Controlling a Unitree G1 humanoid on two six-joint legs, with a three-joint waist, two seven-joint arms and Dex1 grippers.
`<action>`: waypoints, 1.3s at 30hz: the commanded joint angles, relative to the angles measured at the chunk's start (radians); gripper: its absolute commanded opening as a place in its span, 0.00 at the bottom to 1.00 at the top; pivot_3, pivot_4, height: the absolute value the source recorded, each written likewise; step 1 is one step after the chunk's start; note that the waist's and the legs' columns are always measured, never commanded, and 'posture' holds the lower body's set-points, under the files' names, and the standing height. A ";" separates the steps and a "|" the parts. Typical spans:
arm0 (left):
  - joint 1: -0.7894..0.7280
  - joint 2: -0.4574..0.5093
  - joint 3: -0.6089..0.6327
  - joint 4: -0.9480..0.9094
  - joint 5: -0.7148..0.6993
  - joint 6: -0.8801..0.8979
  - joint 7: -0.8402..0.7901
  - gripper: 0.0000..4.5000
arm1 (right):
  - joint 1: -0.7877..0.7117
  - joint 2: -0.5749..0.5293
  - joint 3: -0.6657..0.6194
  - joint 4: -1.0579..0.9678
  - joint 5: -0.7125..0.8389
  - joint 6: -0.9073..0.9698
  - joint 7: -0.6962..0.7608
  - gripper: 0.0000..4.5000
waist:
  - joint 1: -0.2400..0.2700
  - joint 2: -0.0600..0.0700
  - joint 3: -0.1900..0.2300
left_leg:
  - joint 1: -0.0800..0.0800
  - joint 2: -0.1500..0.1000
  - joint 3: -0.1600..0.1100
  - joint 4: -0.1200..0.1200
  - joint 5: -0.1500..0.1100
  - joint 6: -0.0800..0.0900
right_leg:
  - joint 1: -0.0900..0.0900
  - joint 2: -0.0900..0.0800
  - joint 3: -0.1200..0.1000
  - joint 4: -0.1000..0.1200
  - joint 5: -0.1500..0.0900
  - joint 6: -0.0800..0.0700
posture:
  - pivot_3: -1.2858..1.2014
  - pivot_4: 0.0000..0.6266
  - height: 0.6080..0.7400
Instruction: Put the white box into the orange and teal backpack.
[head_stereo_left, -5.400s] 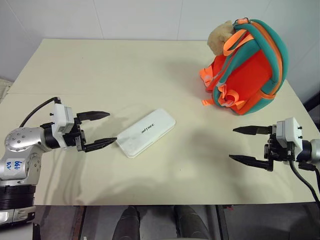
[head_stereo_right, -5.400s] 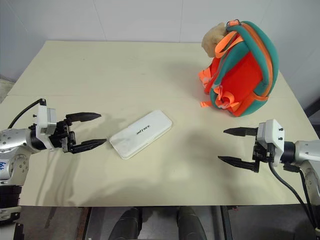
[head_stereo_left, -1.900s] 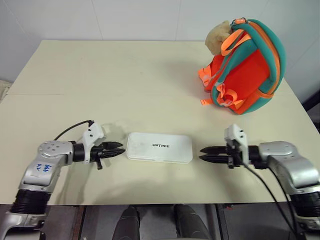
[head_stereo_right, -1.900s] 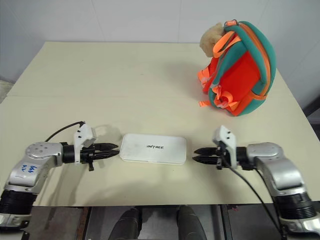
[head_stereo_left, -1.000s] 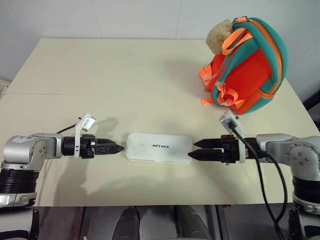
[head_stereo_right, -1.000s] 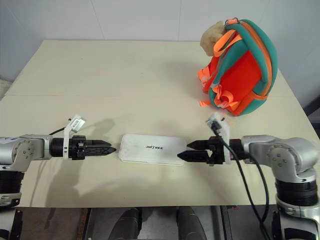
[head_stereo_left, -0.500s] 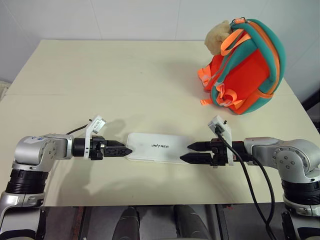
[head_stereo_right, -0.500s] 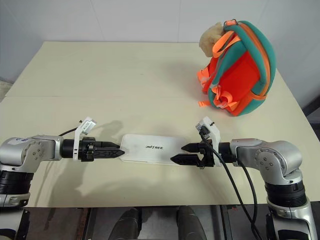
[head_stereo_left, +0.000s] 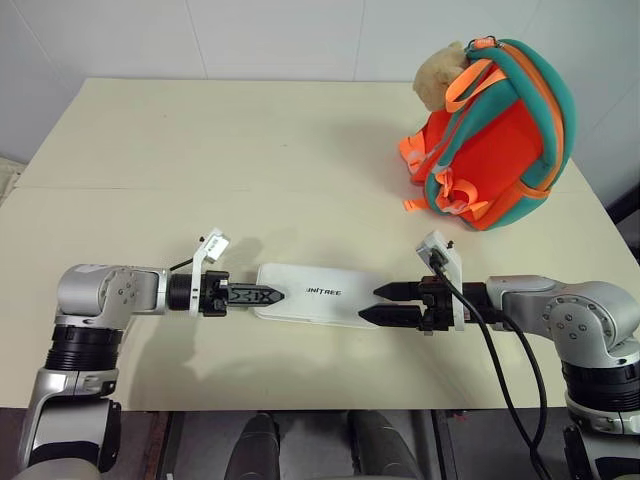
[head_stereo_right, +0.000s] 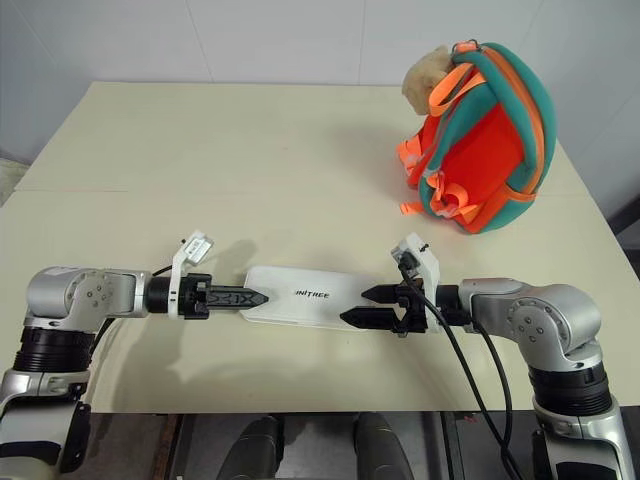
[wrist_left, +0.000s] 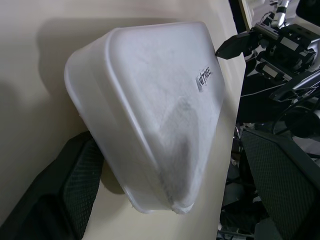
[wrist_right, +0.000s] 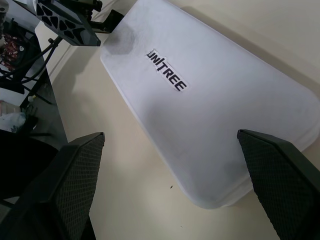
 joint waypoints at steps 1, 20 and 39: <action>0.013 0.004 -0.014 0.014 -0.004 0.005 0.007 1.00 | -0.012 -0.059 -0.052 0.012 0.003 0.007 0.006 1.00 | 0.001 0.000 0.000 | 0.000 0.000 0.000 0.000 0.000 0.000 | 0.000 0.000 0.000 0.000 0.000 0.000 | 0.52 0.24 1.00; 0.017 -0.022 -0.007 0.010 -0.013 -0.002 0.038 1.00 | -0.037 -0.011 0.041 0.090 -0.057 -0.042 0.013 1.00 | 0.000 0.000 0.000 | 0.000 0.000 0.000 -0.001 0.000 0.000 | 0.000 -0.001 0.000 -0.003 0.000 0.001 | 0.52 0.24 1.00; -0.021 -0.053 -0.019 0.046 -0.016 -0.002 0.034 1.00 | -0.089 0.101 0.060 0.061 -0.056 -0.029 -0.026 1.00 | 0.000 0.000 0.000 | 0.000 0.000 0.000 -0.002 0.000 0.000 | 0.000 -0.001 0.000 -0.004 0.000 0.001 | 0.52 0.24 1.00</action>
